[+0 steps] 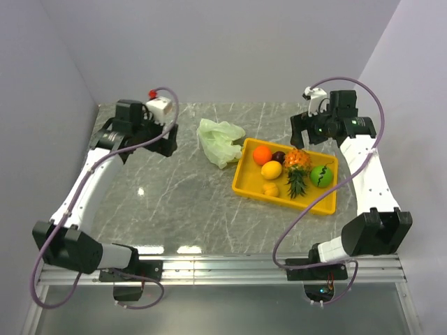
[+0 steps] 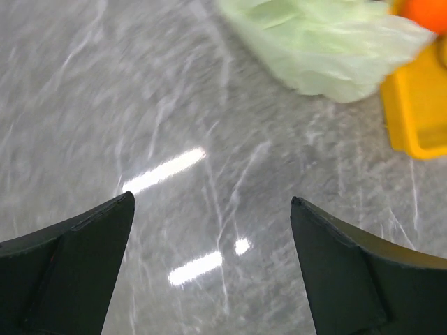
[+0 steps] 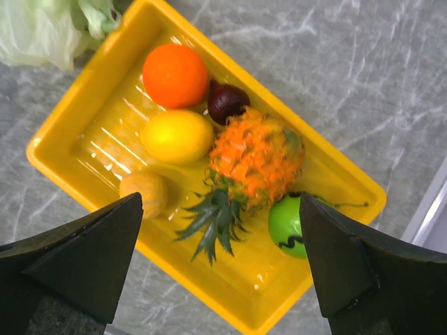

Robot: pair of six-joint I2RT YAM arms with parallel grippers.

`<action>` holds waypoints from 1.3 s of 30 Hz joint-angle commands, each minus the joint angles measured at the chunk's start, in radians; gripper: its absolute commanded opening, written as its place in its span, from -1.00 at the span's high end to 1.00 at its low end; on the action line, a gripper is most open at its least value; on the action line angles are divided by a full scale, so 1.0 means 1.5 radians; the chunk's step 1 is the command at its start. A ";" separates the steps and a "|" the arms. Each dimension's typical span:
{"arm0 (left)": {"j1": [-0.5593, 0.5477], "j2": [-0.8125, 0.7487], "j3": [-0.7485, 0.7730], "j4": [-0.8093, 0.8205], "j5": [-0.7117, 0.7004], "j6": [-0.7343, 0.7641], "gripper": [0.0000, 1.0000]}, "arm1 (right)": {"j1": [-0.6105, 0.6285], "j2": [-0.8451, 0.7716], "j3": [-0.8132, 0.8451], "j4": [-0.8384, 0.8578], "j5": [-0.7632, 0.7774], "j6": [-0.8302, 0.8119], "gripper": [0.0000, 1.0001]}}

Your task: Place the fake fruits into the plastic bag and tie a complex knot

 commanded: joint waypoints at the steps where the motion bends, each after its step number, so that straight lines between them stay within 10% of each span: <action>1: -0.051 0.039 0.071 0.043 0.120 0.108 -0.99 | 0.008 0.022 0.056 0.056 -0.049 0.014 -0.99; 8: -0.145 0.126 0.050 0.179 0.316 0.234 -0.99 | 0.048 0.147 0.145 0.178 -0.122 0.068 -0.93; 24: -0.227 0.340 0.014 0.393 0.268 0.335 -0.88 | 0.193 0.463 0.327 0.317 -0.192 0.215 -0.90; 34: -0.186 0.316 -0.064 0.340 0.325 0.364 0.25 | 0.271 0.518 0.276 0.304 -0.133 0.157 -0.89; 39: -0.174 0.286 -0.095 0.303 0.331 0.382 0.66 | 0.297 0.539 0.271 0.302 -0.083 0.133 -0.36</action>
